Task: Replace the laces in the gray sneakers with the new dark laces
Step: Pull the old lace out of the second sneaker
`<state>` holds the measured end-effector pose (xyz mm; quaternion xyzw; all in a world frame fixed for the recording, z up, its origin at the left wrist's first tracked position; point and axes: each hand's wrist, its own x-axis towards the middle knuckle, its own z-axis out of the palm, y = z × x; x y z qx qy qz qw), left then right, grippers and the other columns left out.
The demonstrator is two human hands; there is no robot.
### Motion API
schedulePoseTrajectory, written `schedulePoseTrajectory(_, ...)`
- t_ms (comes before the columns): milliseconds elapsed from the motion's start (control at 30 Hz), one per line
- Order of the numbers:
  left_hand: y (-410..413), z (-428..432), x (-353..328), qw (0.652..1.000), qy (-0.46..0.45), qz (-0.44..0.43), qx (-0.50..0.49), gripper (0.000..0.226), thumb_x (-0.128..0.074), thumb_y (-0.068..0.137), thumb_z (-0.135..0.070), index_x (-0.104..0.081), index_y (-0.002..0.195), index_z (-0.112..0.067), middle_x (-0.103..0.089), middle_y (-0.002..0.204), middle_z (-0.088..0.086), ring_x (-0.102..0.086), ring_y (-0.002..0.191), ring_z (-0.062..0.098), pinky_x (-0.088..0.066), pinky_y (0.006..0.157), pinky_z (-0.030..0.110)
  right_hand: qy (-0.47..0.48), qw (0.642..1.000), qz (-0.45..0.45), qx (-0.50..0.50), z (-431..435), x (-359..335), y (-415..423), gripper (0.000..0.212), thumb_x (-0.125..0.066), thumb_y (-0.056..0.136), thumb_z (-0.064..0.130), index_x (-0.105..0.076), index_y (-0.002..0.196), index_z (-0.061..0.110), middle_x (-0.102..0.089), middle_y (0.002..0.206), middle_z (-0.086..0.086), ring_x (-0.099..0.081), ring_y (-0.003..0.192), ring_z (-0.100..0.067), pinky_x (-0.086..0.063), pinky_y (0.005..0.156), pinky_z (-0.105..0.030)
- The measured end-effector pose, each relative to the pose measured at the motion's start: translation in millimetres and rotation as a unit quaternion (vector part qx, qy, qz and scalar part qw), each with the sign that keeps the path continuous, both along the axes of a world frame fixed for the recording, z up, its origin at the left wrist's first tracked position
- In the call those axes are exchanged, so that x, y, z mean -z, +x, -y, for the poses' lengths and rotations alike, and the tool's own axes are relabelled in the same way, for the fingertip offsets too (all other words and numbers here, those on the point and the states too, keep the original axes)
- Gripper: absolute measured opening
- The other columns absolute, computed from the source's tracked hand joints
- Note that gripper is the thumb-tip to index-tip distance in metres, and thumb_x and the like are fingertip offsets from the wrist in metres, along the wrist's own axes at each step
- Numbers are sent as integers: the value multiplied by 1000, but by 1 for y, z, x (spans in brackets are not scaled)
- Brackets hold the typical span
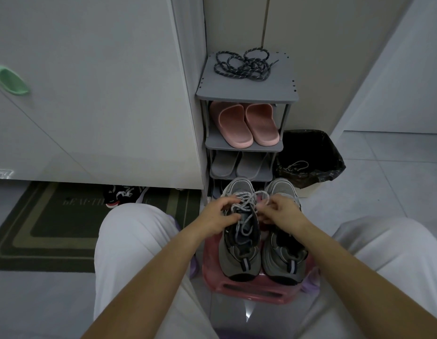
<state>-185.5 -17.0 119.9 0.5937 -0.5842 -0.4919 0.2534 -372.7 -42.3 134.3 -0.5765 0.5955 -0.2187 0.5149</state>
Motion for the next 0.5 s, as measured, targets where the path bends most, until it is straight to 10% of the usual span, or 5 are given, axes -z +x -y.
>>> schedulePoseTrajectory(500,-1,-1,-1,1000,3,7,-2,44,-64,88,-12,-53,130,-14,-40,147,-1,-41,129,8,-32,100,15,18,999,35,33,0,8,-4,15,-46,97,9,-48,82,5,-66,80,-13,-67,70,-21,-57,66,-26)
